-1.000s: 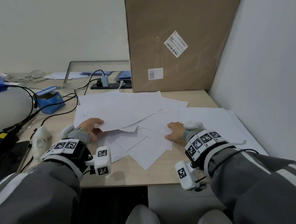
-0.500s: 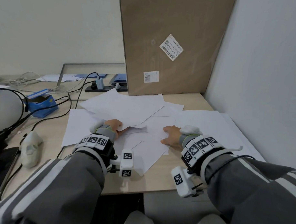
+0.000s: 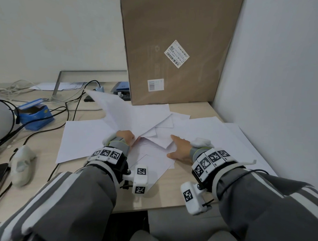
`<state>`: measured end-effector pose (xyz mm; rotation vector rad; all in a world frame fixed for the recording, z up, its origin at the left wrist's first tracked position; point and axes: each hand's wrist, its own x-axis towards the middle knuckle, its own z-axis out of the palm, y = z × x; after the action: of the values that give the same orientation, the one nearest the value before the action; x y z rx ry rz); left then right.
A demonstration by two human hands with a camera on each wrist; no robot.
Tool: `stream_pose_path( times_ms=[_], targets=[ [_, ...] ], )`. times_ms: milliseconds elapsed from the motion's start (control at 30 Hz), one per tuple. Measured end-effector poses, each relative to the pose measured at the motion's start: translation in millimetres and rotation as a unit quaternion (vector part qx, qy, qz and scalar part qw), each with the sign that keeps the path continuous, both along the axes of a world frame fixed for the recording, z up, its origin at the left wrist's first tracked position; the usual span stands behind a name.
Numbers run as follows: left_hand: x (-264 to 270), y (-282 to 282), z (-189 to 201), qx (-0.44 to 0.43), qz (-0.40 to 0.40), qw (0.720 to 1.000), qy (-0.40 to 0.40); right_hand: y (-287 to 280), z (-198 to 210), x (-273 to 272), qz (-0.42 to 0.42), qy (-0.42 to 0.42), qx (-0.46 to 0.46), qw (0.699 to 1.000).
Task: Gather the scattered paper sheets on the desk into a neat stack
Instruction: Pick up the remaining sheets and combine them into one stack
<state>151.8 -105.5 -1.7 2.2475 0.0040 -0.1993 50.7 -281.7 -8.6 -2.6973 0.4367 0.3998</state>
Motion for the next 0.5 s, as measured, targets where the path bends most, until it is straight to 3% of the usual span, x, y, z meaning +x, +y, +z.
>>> stream_pose_path(
  times_ms=[100, 167, 200, 267, 333, 400, 467, 500],
  targets=[
    [7.1, 23.6, -2.4, -0.017, 0.021, 1.000, 0.000, -4.1, -4.4, -0.6, -0.039, -0.008, 0.031, 0.999],
    [13.8, 42.0, -8.5, -0.092, 0.039, 0.995, 0.012, -6.1, -3.7, -1.9, -0.055, -0.014, 0.031, 0.998],
    [13.0, 51.6, -4.4, -0.197, 0.063, 0.977, 0.040, -5.8, -1.5, -2.6, -0.059, -0.022, 0.040, 0.997],
    [14.3, 68.8, 2.0, -0.393, 0.109, 0.906, 0.111, -9.0, 2.8, -1.9, -0.073, -0.031, 0.083, 0.993],
    [8.5, 87.3, 5.8, -0.444, 0.134, 0.876, 0.130, -15.2, 6.3, 2.7, -0.101, -0.041, 0.152, 0.982],
    [1.5, 95.7, 13.1, -0.465, 0.133, 0.862, 0.151, -21.6, 15.0, 4.2, -0.156, -0.085, 0.277, 0.944],
    [-6.9, 105.4, 19.8, -0.473, 0.107, 0.862, 0.147, -24.4, 26.1, 1.8, -0.221, -0.100, 0.433, 0.868],
    [-9.1, 109.2, 21.7, -0.473, 0.100, 0.864, 0.143, -25.9, 33.6, 0.3, -0.233, -0.096, 0.468, 0.847]
  ],
)
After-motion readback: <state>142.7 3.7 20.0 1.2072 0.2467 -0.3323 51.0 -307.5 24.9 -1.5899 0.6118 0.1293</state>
